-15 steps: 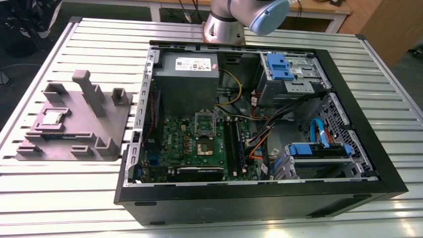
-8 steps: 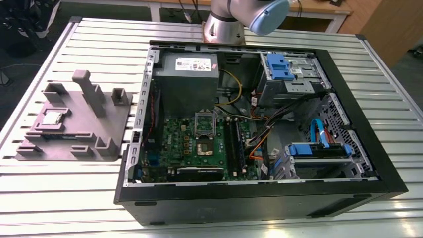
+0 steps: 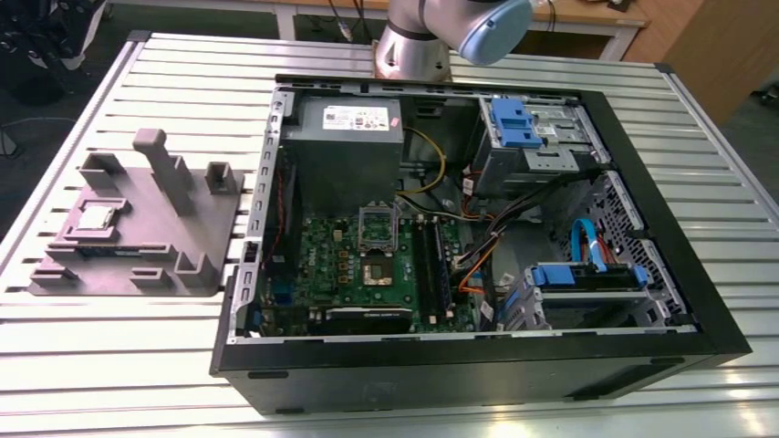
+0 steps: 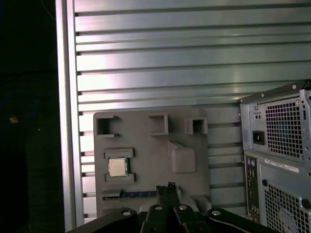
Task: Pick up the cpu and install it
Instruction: 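Reach for the cpu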
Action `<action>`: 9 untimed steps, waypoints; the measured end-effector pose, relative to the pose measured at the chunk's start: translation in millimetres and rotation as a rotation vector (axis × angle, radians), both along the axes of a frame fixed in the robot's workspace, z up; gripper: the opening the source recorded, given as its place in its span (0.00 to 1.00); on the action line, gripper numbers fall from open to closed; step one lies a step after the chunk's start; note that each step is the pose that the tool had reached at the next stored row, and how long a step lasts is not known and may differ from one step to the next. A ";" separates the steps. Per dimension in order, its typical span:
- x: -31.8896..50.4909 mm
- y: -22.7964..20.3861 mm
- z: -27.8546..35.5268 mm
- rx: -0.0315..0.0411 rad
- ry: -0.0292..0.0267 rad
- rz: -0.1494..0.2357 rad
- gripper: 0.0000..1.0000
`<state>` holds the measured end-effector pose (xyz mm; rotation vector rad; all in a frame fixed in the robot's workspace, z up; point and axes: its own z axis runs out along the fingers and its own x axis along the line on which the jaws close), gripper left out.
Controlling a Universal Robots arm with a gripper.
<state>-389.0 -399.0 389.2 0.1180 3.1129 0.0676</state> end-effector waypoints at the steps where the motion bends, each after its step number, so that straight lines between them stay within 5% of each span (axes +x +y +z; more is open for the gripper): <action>1: -0.5 0.0 0.0 0.0000 0.0000 0.000 0.11; 9: -6.2 0.0 0.0 0.0000 0.0000 0.000 0.11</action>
